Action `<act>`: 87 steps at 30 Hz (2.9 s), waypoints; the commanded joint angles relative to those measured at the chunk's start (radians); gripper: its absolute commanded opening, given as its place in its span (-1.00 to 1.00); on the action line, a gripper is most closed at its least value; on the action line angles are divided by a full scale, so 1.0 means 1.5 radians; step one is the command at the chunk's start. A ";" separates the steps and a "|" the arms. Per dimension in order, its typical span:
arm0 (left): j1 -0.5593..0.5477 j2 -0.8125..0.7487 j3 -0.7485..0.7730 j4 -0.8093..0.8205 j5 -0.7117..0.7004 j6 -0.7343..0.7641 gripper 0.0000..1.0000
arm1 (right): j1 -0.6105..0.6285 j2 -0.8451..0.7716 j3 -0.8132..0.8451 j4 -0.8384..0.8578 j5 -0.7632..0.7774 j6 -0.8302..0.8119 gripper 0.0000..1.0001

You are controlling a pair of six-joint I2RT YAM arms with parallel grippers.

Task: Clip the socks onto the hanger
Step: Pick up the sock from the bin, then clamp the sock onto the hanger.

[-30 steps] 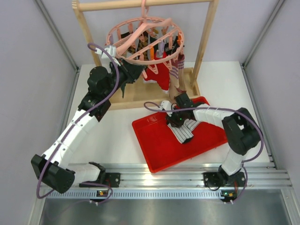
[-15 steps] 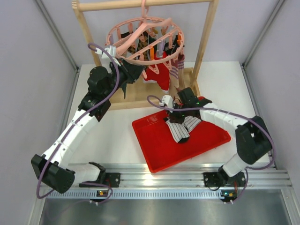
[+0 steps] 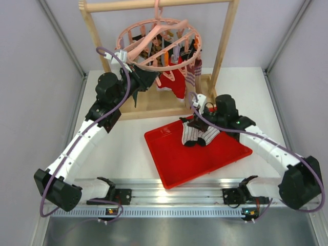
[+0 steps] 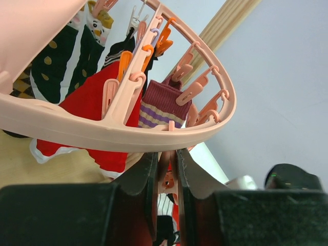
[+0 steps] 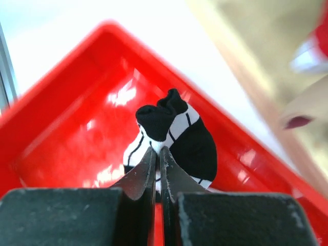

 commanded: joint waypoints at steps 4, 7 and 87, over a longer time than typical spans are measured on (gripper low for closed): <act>0.005 -0.016 -0.011 0.002 0.018 -0.023 -1.00 | 0.007 -0.085 0.008 0.302 0.060 0.238 -1.00; 0.005 -0.013 -0.014 0.007 0.033 -0.029 -1.00 | 0.011 -0.061 0.049 0.330 0.095 0.296 -1.00; 0.013 -0.036 -0.033 0.003 0.088 -0.057 0.26 | 0.115 0.104 0.262 0.297 0.073 0.345 -1.00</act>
